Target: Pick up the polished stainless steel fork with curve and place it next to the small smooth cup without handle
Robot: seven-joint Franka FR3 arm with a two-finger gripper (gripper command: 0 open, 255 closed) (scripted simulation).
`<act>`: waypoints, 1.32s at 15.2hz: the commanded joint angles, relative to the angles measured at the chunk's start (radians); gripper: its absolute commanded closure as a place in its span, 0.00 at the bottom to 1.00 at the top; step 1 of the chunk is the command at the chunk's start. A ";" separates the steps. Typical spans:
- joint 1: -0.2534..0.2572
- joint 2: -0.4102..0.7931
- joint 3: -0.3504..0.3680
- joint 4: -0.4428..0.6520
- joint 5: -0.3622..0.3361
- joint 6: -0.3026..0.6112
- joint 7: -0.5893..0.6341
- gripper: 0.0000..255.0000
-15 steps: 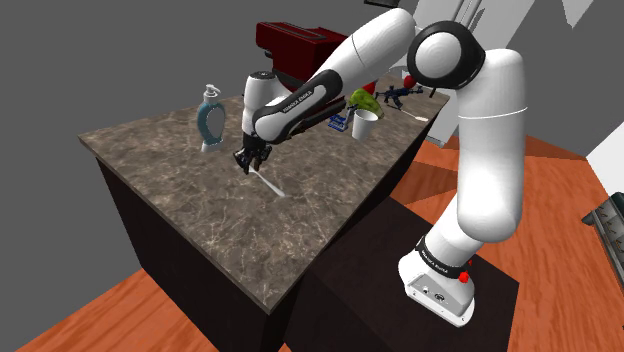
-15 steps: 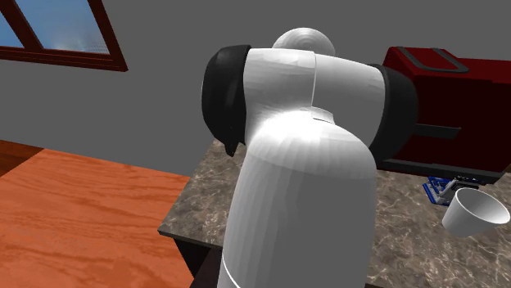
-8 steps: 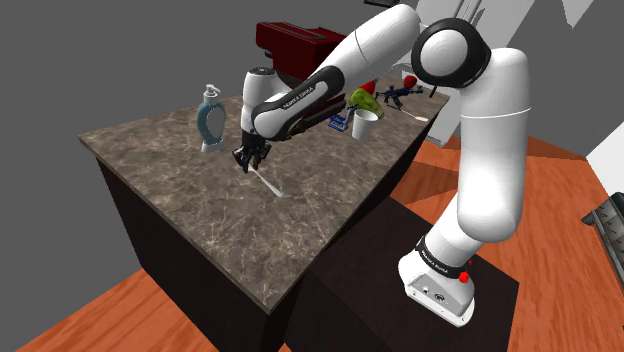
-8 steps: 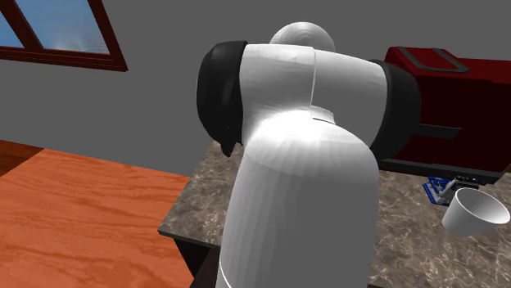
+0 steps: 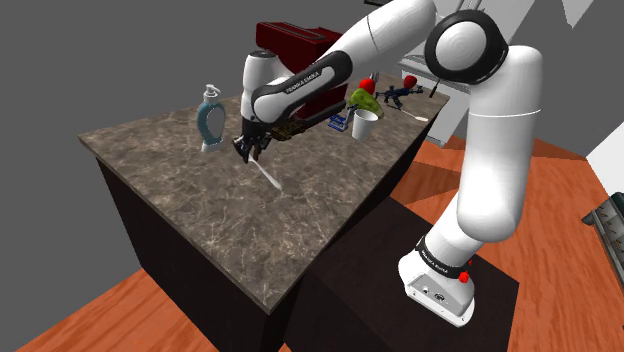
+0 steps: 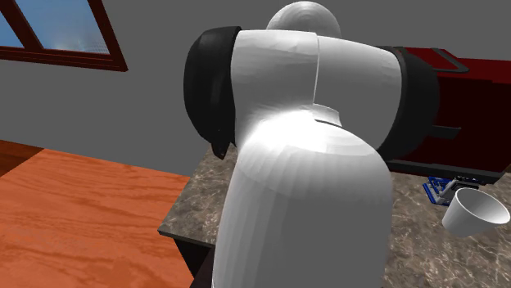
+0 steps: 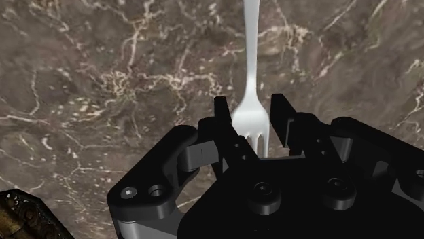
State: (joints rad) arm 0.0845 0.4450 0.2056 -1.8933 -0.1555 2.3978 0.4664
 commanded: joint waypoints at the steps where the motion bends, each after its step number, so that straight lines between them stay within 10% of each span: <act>1: -0.002 -0.016 0.003 0.005 0.006 -0.021 -0.004 1.00; 20: -0.016 -0.145 0.024 0.090 0.052 -0.231 -0.037 1.00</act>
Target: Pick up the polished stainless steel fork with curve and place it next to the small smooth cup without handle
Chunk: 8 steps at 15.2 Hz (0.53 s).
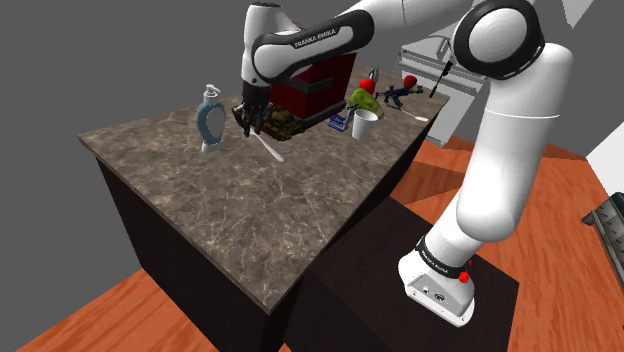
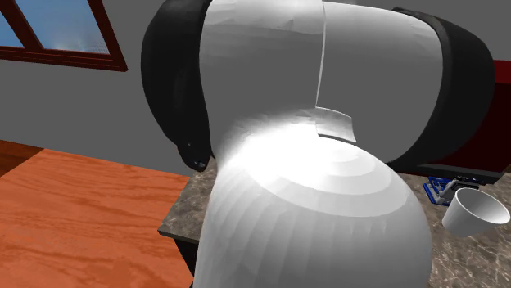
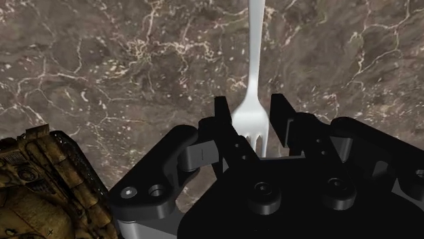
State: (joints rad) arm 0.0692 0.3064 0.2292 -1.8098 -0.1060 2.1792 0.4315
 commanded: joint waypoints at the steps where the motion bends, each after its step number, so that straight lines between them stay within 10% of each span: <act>1: -0.001 -0.012 0.001 0.013 0.004 -0.025 -0.004 1.00; 8: -0.049 -0.054 -0.016 0.010 0.028 -0.060 -0.080 1.00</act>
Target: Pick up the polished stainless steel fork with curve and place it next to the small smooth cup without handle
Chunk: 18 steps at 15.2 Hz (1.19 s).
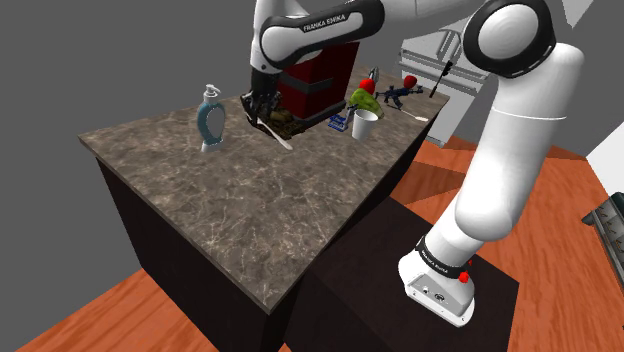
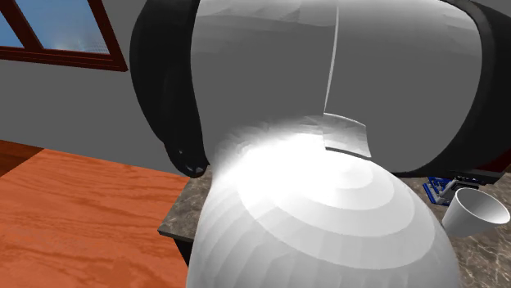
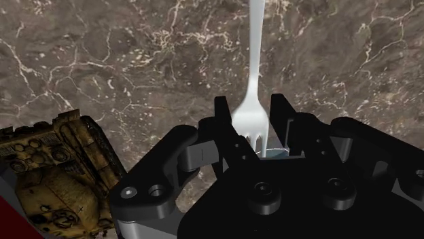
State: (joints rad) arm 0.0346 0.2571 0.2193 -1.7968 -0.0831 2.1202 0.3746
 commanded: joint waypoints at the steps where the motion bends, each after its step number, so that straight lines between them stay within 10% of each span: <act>1: -0.029 -0.010 -0.013 -0.011 0.010 0.002 -0.046 1.00; 18: -0.267 0.020 -0.141 0.039 0.075 -0.013 -0.440 1.00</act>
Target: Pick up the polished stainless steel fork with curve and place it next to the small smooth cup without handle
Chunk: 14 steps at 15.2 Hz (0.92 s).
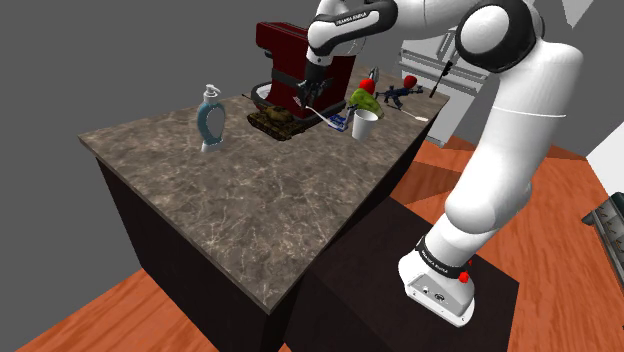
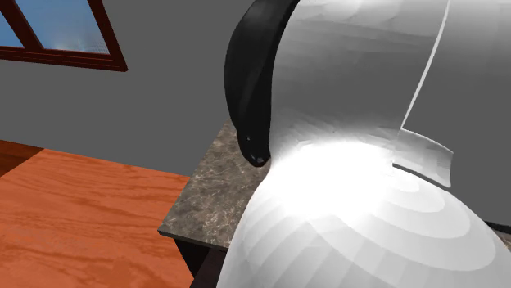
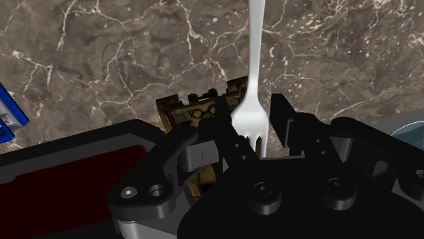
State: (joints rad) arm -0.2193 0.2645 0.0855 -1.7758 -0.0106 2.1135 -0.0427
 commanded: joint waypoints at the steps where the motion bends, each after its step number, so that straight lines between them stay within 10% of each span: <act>1: -0.027 0.022 -0.014 0.032 0.006 -0.011 -0.045 1.00; 14: -0.203 0.229 -0.085 0.348 0.047 -0.126 -0.304 1.00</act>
State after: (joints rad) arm -0.4078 0.4645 0.0050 -1.4686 0.0329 2.0006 -0.3264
